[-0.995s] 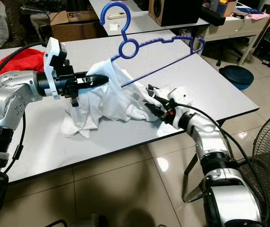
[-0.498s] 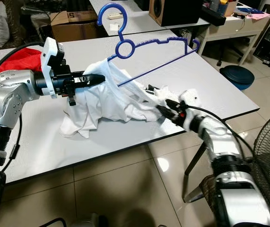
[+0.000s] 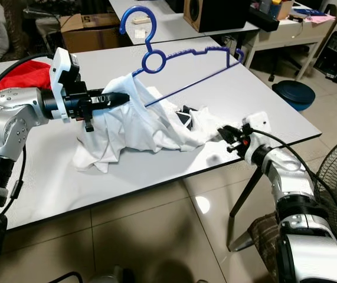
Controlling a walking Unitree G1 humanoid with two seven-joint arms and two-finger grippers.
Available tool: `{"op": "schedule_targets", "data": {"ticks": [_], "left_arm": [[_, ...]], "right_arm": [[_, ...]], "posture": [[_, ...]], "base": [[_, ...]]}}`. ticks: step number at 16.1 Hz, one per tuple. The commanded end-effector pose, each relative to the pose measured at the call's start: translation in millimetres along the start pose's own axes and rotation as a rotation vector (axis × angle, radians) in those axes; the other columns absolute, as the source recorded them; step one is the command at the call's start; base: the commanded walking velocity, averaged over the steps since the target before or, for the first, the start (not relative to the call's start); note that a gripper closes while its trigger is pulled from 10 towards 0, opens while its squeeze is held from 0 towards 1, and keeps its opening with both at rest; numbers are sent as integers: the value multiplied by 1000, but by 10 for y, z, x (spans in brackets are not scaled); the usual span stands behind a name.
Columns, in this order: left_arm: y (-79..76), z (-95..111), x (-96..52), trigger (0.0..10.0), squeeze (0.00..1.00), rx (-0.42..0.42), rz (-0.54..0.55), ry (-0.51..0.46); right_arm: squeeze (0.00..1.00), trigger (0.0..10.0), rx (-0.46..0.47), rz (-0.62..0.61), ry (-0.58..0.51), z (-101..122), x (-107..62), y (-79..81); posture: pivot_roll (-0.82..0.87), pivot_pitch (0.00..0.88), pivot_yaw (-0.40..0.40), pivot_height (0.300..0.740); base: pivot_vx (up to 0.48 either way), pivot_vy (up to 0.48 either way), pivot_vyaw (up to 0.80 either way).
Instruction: Hang hanger
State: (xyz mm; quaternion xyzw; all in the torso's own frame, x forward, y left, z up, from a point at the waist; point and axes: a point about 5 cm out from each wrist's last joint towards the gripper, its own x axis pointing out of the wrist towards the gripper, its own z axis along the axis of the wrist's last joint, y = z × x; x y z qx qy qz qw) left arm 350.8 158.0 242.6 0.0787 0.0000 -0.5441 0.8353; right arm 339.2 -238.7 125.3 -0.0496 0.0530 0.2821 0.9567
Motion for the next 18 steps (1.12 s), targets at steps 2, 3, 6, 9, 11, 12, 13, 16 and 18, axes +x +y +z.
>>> {"op": "schedule_targets", "data": {"ticks": [2, 3, 6, 9, 11, 12, 13, 16, 18], "left_arm": [[-29, 53, 72, 0, 0, 30, -9, -8], [-39, 44, 81, 0, 0, 29, -10, -9], [-54, 48, 100, 0, 0, 26, -17, -12], [-67, 95, 97, 0, 0, 33, -26, -16], [-76, 106, 91, 0, 0, 36, -29, -16], [-83, 119, 93, 0, 0, 39, -32, -16], [-89, 126, 96, 0, 0, 40, -35, -15], [-100, 133, 96, 0, 0, 42, -44, -9], [-94, 135, 88, 0, 0, 41, -43, -4]], "right_arm": [[1000, 10000, -31, 153, -94, 109, -26, 181], [1000, 10000, -69, 210, -85, 102, -32, 255], [1000, 10000, -211, 262, -12, 41, -15, 334], [1000, 10000, -286, 277, 47, -6, 50, 374], [1000, 10000, -323, 268, 60, 10, 110, 387], [0, 10000, -373, 251, 92, 7, 195, 390], [0, 10000, -371, 238, 99, 13, 246, 389], [0, 10000, -363, 202, 100, 50, 358, 389], [0, 0, -330, 214, 102, 37, 407, 412]], "posture": [[71, 0, 38, 740], [69, 0, 39, 740], [72, 0, 40, 740], [83, 0, 39, 740], [92, 0, 36, 740], [96, 0, 36, 740], [100, 0, 38, 740], [105, 0, 38, 740], [111, 0, 37, 740]], "base": [[0, 0, 0], [0, 0, 0], [0, 0, 0], [0, 0, 0], [0, 0, 0], [0, 0, 0], [0, 0, 0], [0, 0, 0], [0, 0, 0]]}}
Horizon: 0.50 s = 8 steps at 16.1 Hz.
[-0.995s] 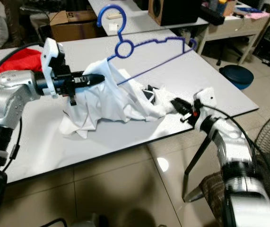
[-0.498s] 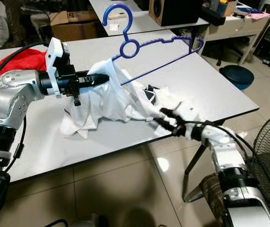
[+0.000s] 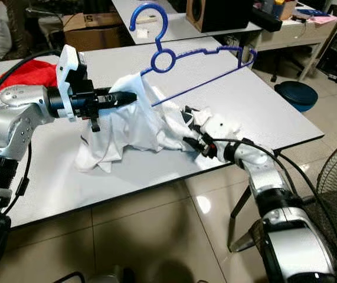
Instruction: Hang hanger
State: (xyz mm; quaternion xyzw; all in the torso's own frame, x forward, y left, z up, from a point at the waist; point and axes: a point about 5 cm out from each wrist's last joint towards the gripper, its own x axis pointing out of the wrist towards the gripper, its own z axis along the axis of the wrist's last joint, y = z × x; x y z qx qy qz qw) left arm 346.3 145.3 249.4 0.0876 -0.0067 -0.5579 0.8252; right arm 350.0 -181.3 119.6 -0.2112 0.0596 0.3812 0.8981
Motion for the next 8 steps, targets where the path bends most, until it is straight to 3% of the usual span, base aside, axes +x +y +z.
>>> {"op": "schedule_targets", "data": {"ticks": [1, 8], "left_arm": [[-9, 50, -2, 0, 0, 17, -9, 2], [11, 55, -2, 0, 0, 18, -2, 4]], "right_arm": [[0, 0, 0, 9, 2, 4, 10, -15], [0, 0, 58, 16, 3, -31, 25, -28]], "posture": [[112, 0, 37, 740], [112, 0, 40, 740]], "base": [[0, 0, 0], [0, 0, 0]]}}
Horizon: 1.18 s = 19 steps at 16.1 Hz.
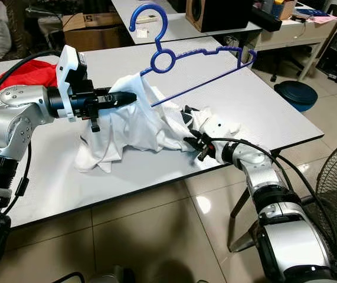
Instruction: Hang hanger
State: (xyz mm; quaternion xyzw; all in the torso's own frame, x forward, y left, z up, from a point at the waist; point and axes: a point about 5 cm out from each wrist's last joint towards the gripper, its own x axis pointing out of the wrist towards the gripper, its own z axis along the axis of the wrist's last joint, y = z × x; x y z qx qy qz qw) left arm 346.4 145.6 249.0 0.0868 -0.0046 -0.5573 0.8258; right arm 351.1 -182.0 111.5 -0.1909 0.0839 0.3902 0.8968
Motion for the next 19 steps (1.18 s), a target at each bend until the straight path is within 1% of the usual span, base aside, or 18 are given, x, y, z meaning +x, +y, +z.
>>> {"op": "schedule_targets", "data": {"ticks": [1, 3, 6, 7, 8, 9, 10, 11, 12, 13, 14, 16, 17, 19], "left_arm": [[13, 61, 0, 0, 0, 22, 0, 0], [17, 52, 3, 0, 0, 22, 6, -1], [40, -12, -22, 0, 0, 51, 47, 24], [51, -69, -47, 0, 0, 72, 67, 50], [57, -98, -62, 0, 0, 75, 78, 60], [67, -158, -94, 0, 0, 81, 97, 79], [72, -183, -107, 0, 0, 83, 107, 86], [90, -224, -124, 0, 0, 91, 131, 86], [92, -234, -125, 0, 0, 91, 135, 82], [88, -241, -123, 0, 0, 92, 133, 78], [68, -262, -121, 0, 0, 92, 123, 69], [38, -300, -126, 0, 0, 95, 107, 69], [-7, -364, -137, 0, 0, 109, 74, 93], [-41, -470, -168, 0, 0, 148, 48, 175]], "right_arm": [[0, 0, 15, -19, -32, 49, -7, -47], [0, 0, 56, -49, -59, 50, -35, -84], [0, 0, 170, -174, -135, 34, -176, -228], [0, 0, 256, -269, -198, 24, -290, -336], [0, 0, 300, -318, -232, 13, -361, -392], [0, 0, 377, -402, -286, -31, -515, -482], [0, 0, 408, -438, -304, -63, -593, -516], [0, 0, 475, -517, -326, -167, -776, -568], [0, 0, 506, -551, -331, -209, -846, -591], [0, 0, 526, -570, -333, -230, -885, -607], [0, 0, 571, -620, -342, -264, -971, -653], [0, 0, 615, -670, -369, -262, -1049, -711], [0, 0, 662, -703, -424, -211, -1122, -781], [0, 0, 704, -721, -488, -123, -1192, -869]], "posture": [[110, 0, 42, 740], [106, 0, 41, 740], [96, 0, 40, 740], [92, 0, 41, 740], [87, 0, 44, 740], [75, 0, 49, 740], [72, 0, 51, 740], [62, 0, 56, 740], [58, 0, 59, 740], [55, 0, 61, 740], [49, 0, 65, 740], [45, 0, 65, 740], [46, 0, 61, 740], [47, 0, 56, 740]], "base": [[0, 0, 0], [0, 0, 0], [0, 0, 0], [0, 0, 0], [0, 0, 0], [0, 0, 0], [0, 0, 0], [0, 0, 0], [0, 0, 0], [0, 0, 0], [0, 0, 0], [0, 0, 0], [0, 0, 0], [0, 0, 0]]}}
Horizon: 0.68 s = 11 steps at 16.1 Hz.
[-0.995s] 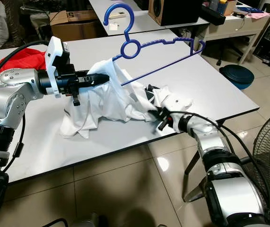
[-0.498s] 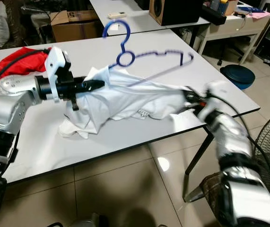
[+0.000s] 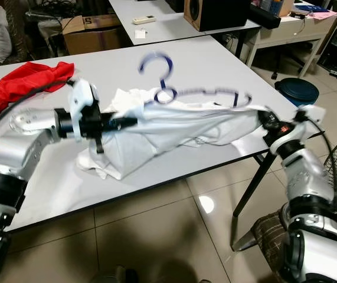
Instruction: Hang hanger
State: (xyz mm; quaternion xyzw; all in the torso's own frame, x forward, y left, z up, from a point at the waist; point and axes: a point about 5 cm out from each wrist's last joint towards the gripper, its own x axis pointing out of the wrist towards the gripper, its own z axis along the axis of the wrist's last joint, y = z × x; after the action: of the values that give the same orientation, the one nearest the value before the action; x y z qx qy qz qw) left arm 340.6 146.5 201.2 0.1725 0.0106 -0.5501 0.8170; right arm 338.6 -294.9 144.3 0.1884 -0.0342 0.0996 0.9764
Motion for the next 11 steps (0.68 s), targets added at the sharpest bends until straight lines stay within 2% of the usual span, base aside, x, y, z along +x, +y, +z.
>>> {"op": "schedule_targets", "data": {"ticks": [1, 2, 4, 6, 9, 11], "left_arm": [[75, -60, -184, 0, 0, 31, 47, 76], [66, -92, -194, 0, 0, 37, 39, 98], [96, -176, -222, 0, 0, 101, 58, 205], [115, -196, -224, 0, 0, 129, 68, 240], [190, -194, -195, 0, 0, 150, 144, 256], [169, -213, -83, 0, 0, 184, 138, 304]], "right_arm": [[0, 0, 14, -103, -101, 268, -77, -170], [0, 0, 8, -99, -100, 306, -65, -169], [0, 0, 9, -79, -110, 386, -33, -139], [0, 0, 12, -53, -111, 412, -19, -96], [0, 0, -8, 8, -99, 432, 10, -3], [0, 0, -33, 111, -81, 465, 75, 200]], "posture": [[47, 0, 56, 740], [48, 0, 55, 740], [49, 0, 54, 740], [48, 0, 55, 740], [45, 0, 57, 740], [44, 0, 56, 740]], "base": [[0, 0, 0], [0, 0, 0], [0, 0, 0], [0, 0, 0], [0, 0, 0], [0, 0, 0]]}}
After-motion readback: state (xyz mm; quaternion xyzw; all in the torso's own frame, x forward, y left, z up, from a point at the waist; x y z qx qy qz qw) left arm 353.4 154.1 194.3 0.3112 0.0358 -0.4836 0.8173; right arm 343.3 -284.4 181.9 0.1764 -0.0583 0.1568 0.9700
